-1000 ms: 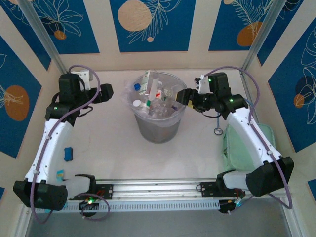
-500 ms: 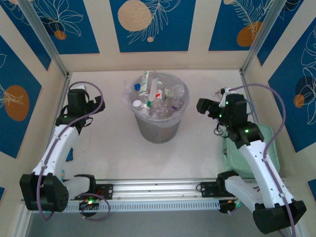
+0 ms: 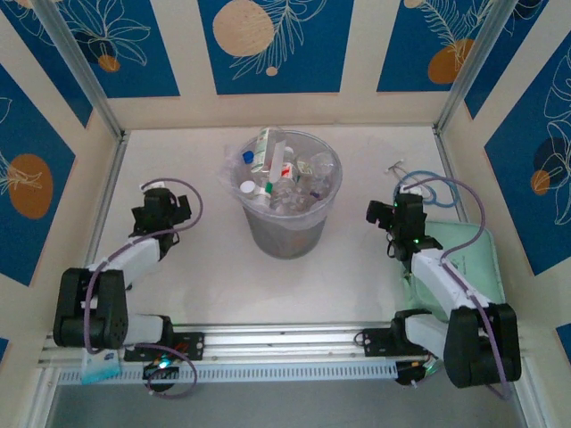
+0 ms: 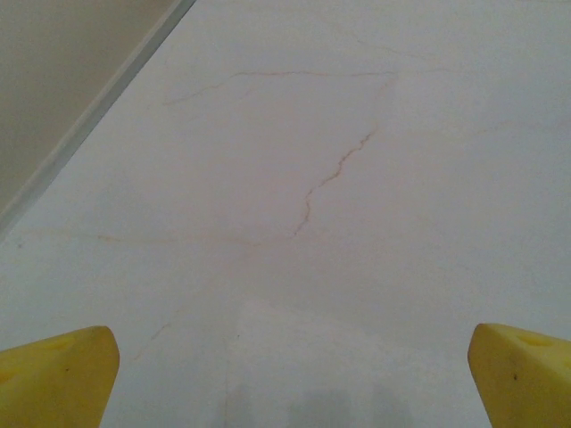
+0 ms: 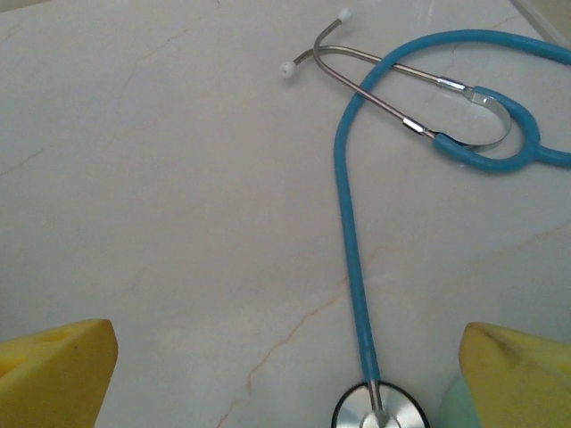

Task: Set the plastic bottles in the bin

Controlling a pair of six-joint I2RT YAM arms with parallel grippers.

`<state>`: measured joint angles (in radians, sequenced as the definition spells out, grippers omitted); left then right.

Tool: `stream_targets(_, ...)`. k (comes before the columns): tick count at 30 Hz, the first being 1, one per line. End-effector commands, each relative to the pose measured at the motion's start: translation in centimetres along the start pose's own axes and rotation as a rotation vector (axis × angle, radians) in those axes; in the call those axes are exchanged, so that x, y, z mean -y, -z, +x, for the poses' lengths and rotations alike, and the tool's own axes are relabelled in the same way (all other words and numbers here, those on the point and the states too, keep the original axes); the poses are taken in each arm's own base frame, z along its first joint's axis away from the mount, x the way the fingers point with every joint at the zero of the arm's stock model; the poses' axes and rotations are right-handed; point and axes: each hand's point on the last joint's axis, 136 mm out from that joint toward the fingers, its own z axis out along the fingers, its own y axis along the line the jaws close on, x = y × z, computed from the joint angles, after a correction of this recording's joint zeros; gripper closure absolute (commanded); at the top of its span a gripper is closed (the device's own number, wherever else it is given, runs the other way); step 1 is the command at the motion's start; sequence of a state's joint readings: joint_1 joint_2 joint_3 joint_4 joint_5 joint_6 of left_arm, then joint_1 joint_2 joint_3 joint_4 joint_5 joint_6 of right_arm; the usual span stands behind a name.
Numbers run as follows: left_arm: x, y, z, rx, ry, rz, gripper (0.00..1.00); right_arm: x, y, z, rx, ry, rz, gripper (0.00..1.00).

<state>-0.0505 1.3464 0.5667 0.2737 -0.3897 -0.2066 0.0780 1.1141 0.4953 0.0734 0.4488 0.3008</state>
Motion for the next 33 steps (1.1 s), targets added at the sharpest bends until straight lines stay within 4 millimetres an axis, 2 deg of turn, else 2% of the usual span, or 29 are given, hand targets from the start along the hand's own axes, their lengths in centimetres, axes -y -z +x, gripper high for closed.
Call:
stream_targets(1, 0.0, 0.0, -4.1, 0.190, 0.047, 0.000, 0.00, -1.6, -0.9, -1.8, 0.102, 0.011, -0.091, 0.01)
stream_targets(7, 1.4, -0.7, -5.1, 0.215, 0.000, 0.055, 0.00, -1.7, -2.8, -1.1, 0.132, 0.051, -0.114, 0.01)
stream_targets(14, 2.4, -0.4, -5.1, 0.223, -0.092, 0.091, 0.00, -2.2, -3.2, -2.4, 0.209, 0.074, -0.147, 0.01)
stream_targets(19, 2.8, -0.6, -5.6, 0.246, -0.126, 0.107, 0.00, -2.4, -4.0, -2.3, 0.163, 0.051, -0.154, 0.01)
stream_targets(22, 3.2, -0.7, -5.6, 0.240, -0.135, 0.123, 0.00, -3.0, -3.9, -2.1, 0.151, 0.062, -0.176, 0.01)
stream_targets(29, 3.3, 0.2, -5.2, 0.253, -0.142, 0.147, 0.00, -2.9, -3.6, -1.9, 0.162, 0.058, -0.174, 0.01)
stream_targets(33, 4.3, 0.8, -4.5, 0.241, -0.170, 0.181, 0.00, -3.1, -3.2, -1.4, 0.139, 0.056, -0.178, 0.01)
